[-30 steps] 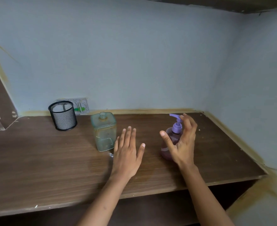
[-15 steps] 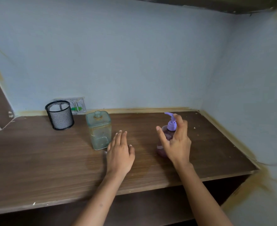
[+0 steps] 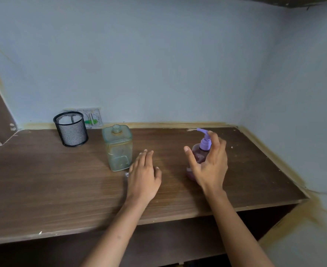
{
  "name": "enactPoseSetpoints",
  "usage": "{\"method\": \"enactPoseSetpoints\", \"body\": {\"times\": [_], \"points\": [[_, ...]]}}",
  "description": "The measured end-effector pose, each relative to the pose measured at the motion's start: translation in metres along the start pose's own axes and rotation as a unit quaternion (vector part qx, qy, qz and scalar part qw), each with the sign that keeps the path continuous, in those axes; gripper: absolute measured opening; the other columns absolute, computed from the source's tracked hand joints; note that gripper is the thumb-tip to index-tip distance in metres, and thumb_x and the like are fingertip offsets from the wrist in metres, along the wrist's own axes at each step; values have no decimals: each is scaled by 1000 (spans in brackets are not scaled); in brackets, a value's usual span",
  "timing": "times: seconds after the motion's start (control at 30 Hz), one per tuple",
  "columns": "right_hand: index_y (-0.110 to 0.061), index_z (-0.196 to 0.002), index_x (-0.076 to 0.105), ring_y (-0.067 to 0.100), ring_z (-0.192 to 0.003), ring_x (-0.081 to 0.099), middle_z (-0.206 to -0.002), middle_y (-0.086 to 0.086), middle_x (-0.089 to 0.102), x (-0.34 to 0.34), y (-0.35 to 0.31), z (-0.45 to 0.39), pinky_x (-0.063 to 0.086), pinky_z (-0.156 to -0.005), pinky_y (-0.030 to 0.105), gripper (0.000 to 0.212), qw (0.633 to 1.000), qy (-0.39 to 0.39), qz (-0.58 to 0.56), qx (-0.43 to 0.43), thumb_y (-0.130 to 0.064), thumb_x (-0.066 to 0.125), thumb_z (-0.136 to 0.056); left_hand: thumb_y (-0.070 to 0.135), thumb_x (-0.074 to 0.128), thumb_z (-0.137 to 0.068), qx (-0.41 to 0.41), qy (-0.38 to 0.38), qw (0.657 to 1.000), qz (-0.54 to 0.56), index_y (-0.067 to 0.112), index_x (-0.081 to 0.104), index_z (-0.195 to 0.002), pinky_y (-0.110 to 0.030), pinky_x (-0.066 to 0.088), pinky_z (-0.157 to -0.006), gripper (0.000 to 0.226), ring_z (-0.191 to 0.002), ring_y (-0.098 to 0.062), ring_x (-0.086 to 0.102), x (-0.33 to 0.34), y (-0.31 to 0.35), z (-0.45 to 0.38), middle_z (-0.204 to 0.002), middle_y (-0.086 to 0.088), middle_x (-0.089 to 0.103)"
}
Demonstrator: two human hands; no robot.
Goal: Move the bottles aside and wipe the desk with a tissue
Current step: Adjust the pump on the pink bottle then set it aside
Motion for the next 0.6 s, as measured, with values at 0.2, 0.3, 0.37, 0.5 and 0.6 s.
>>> {"method": "enactPoseSetpoints", "body": {"times": [0.2,0.3,0.37,0.5,0.6], "points": [[-21,-135,39,24,-107,52,-114,7,52,-5,2,3,39,-98,56,66,999,-2,48,-9,-55,60,-83,28,47,-95,7,-6,1000,-7,13,34,-145,-35,25,-115,54,-142,-21,31,-2,4,1,-153,-6,36],[-22,-140,38,23,-111,51,-116,5,51,-10,0,8,37,-101,56,68,999,-13,49,-1,-57,54,-84,25,49,-93,9,-7,1000,-4,12,39,-142,-36,29,-114,52,-140,-21,35,-2,4,1,-150,-8,41],[-23,-139,38,22,-111,50,-115,5,50,-14,-2,8,37,-100,56,67,999,-12,42,1,-58,51,-84,23,51,-91,7,-4,1000,-1,12,43,-140,-37,32,-113,50,-138,-22,39,-3,4,1,-147,-9,44],[-28,-137,36,22,-111,49,-114,3,47,-15,-6,5,38,-99,53,61,998,-26,55,2,-56,52,-85,23,50,-91,16,-3,1000,-3,12,44,-138,-36,33,-112,49,-136,-21,41,-5,7,3,-145,-7,47],[-29,-134,38,23,-110,49,-114,2,45,-16,-8,-1,36,-101,51,57,997,-30,70,4,-54,54,-86,24,49,-92,21,-5,1000,-7,13,43,-139,-35,32,-112,48,-136,-20,40,-6,8,3,-145,-7,46]]}}
Point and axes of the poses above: each hand's wrist, its own z-axis away from the middle knuckle, its own x-axis out of the palm, y = z × x, the point moved 10 cm from there along -z, towards the middle knuckle
